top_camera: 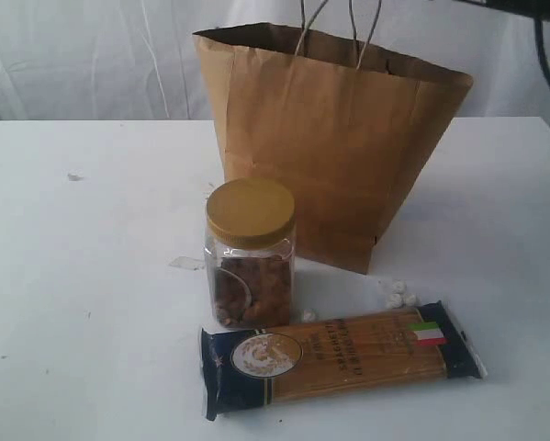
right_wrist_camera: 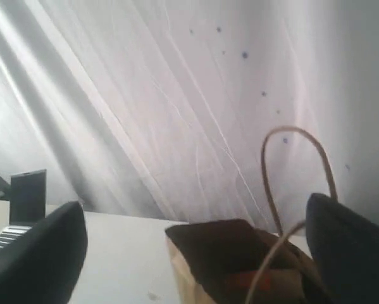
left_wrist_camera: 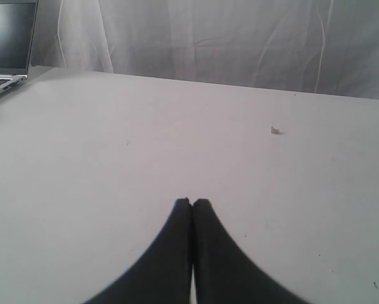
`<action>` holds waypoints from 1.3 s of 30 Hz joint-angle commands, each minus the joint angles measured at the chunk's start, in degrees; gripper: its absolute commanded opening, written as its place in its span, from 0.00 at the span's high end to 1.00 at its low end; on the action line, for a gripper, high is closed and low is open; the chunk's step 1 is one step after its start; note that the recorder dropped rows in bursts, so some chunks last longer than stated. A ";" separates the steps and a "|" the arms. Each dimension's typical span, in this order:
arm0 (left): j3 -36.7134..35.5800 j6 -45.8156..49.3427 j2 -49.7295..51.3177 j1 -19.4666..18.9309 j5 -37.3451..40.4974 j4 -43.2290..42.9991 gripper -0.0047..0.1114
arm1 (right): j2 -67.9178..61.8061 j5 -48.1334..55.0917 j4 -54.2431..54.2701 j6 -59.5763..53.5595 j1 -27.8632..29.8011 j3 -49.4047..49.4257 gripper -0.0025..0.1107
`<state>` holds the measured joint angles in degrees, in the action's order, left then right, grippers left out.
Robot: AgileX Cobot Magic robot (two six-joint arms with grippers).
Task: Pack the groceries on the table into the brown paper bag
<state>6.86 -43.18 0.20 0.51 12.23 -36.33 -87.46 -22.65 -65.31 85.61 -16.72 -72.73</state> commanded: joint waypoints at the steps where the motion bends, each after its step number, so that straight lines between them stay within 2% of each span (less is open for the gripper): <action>1: -0.23 -0.42 -0.20 0.30 -0.23 -0.35 0.96 | 4.64 -1.03 -0.50 0.30 0.06 0.10 0.22; 3: -0.23 -0.42 -0.20 0.30 -0.23 -0.35 0.96 | 6.53 -1.26 -2.59 1.14 0.06 0.10 0.22; 5: -0.23 -0.42 -0.20 0.30 -0.23 -0.35 0.96 | 8.85 -1.26 -9.18 1.52 0.06 0.10 0.22; 6: -0.23 -0.42 -0.20 0.30 -0.23 -0.35 0.96 | 9.72 -0.92 -13.30 1.52 0.06 0.10 0.22; 7: -0.23 -0.42 -0.20 0.30 -0.23 -0.35 0.96 | 12.04 0.91 -24.50 2.43 0.06 0.11 0.22; 8: -0.23 -0.42 -0.20 0.30 -0.23 -0.35 0.96 | 12.90 1.62 -29.78 4.36 0.06 0.19 0.23; 9: -0.23 -0.42 -0.20 0.30 -0.23 -0.35 0.96 | 14.28 4.49 -34.64 12.18 0.06 0.19 0.25; 10: -0.23 -0.42 -0.20 0.30 -0.23 -0.35 0.96 | 15.36 6.42 -34.64 15.40 0.26 0.94 0.29; 13: -0.23 -0.42 -0.20 0.30 -0.23 -0.35 0.96 | 19.09 15.32 -34.64 15.98 0.26 3.26 0.47; 14: -0.23 -0.42 -0.20 0.30 -0.23 -0.35 0.96 | 20.91 20.37 -34.64 14.84 0.26 5.00 0.58; 15: -0.23 -0.42 -0.20 0.30 -0.23 -0.35 0.96 | 21.80 23.19 -34.64 12.66 0.26 6.20 0.65; 17: -0.23 -0.42 -0.20 0.30 -0.23 -0.35 0.96 | 23.88 34.26 -34.64 0.55 0.26 11.06 0.84; 18: -0.23 -0.42 -0.20 0.30 -0.23 -0.35 0.96 | 24.36 44.52 -33.77 -10.19 0.26 14.79 0.94; 20: -0.23 -0.42 -0.20 0.30 -0.23 -0.35 0.96 | 22.18 67.80 -19.39 -28.99 0.64 20.14 0.98; 21: -0.23 -0.42 -0.20 0.30 -0.23 -0.35 0.96 | 19.62 73.52 -14.09 -35.17 2.48 22.49 0.98; 22: -0.23 -0.42 -0.20 0.30 -0.34 -0.35 0.96 | 16.50 73.89 -7.42 -45.08 4.51 24.74 0.98; 23: -0.23 -0.42 -0.20 0.30 -0.08 -0.35 0.96 | 14.63 69.75 4.81 -53.01 6.09 25.52 0.98; 25: -0.23 -0.42 -0.20 0.30 -0.23 -0.35 0.96 | 10.56 65.48 35.52 -72.65 7.79 24.25 0.98; 27: -0.23 -0.42 -0.20 0.30 -0.12 -0.35 0.96 | 7.36 66.70 49.06 -83.47 7.79 23.88 0.98; 33: -0.23 -0.42 -0.20 0.30 -0.24 -0.35 0.96 | 3.56 66.69 74.22 -104.34 6.75 23.99 0.98; 36: -0.23 -0.42 -0.20 0.30 -0.24 -0.35 0.96 | 3.68 67.24 81.79 -110.96 5.26 23.99 0.98; 39: -0.23 -0.42 -0.20 0.30 -0.24 -0.35 0.96 | 3.68 66.59 83.43 -112.63 4.50 24.65 0.98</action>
<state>6.86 -43.18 0.20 0.51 12.23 -36.33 -84.00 44.54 15.71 -23.94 -11.58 -48.39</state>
